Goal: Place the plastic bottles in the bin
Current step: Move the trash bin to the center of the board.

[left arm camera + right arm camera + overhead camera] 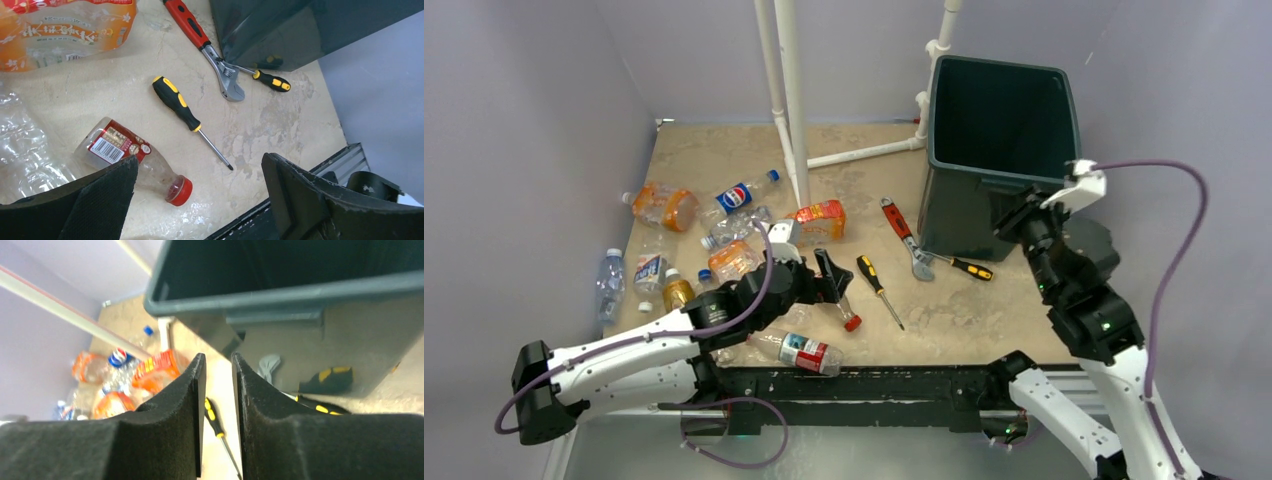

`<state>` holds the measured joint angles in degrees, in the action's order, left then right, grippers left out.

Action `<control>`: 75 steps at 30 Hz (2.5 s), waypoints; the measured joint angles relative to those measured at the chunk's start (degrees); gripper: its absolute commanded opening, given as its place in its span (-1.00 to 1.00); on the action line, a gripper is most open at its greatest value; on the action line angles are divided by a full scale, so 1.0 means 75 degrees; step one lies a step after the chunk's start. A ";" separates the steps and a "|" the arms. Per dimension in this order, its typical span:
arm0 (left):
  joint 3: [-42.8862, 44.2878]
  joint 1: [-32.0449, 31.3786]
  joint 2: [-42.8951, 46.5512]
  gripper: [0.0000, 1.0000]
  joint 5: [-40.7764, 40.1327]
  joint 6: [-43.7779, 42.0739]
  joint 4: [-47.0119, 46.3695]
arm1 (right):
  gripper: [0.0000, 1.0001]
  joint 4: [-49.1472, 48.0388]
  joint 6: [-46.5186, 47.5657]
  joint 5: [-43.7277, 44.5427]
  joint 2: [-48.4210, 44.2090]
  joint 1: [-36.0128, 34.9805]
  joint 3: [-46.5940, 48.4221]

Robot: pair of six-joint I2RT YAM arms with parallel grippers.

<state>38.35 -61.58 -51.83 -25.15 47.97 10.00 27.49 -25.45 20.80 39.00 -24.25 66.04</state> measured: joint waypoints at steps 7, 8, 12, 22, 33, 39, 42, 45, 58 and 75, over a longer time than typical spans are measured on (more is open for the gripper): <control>-0.0358 0.0000 0.0860 0.87 -0.0242 0.0154 0.0079 | -0.49 -0.0493 -0.0009 -0.1169 -0.0848 -0.0003 -0.1915; -0.0358 0.0000 0.0886 0.87 -0.0280 0.0157 0.0093 | -0.50 -0.0586 -0.0012 -0.1244 -0.0915 0.0000 -0.2043; -0.0358 0.0000 0.0892 0.87 -0.0449 0.0274 0.0329 | -0.51 -0.0953 -0.0195 -0.1276 -0.1023 -0.0003 -0.2658; -0.0358 0.0000 0.0769 0.86 -0.0548 0.0530 0.0764 | -0.46 -0.1795 -0.0868 -0.0455 -0.0527 0.0000 -0.4115; -0.0358 0.0000 0.0752 0.86 -0.0659 0.0609 0.1032 | -0.25 -0.2818 -0.1262 0.0825 0.0393 0.0026 -0.4453; -0.0358 0.0000 0.0711 0.86 -0.0691 0.0609 0.1043 | -0.12 -0.3165 -0.1390 0.1227 0.0583 0.0221 -0.4552; -0.0358 0.0000 0.0691 0.86 -0.0691 0.0609 0.1067 | -0.01 -0.3316 -0.1451 0.1297 0.0833 0.0443 -0.4552; -0.0358 0.0000 0.0691 0.86 -0.0691 0.0609 0.1087 | 0.07 -0.3410 -0.1501 0.1279 0.1008 0.0705 -0.4552; -0.0358 0.0000 0.0641 0.86 -0.0688 0.0606 0.1195 | 0.29 -0.3649 -0.1667 0.0816 0.1029 0.1288 -0.4567; 0.0423 0.0000 0.0647 0.96 -0.2186 0.1174 0.3214 | 0.68 -0.3856 -0.0886 -0.2917 0.0029 -0.2122 -0.5645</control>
<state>41.52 -61.58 -46.98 -41.54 56.77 34.11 -1.43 -32.10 -1.08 39.22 -40.16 23.70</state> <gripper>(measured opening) 0.967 0.843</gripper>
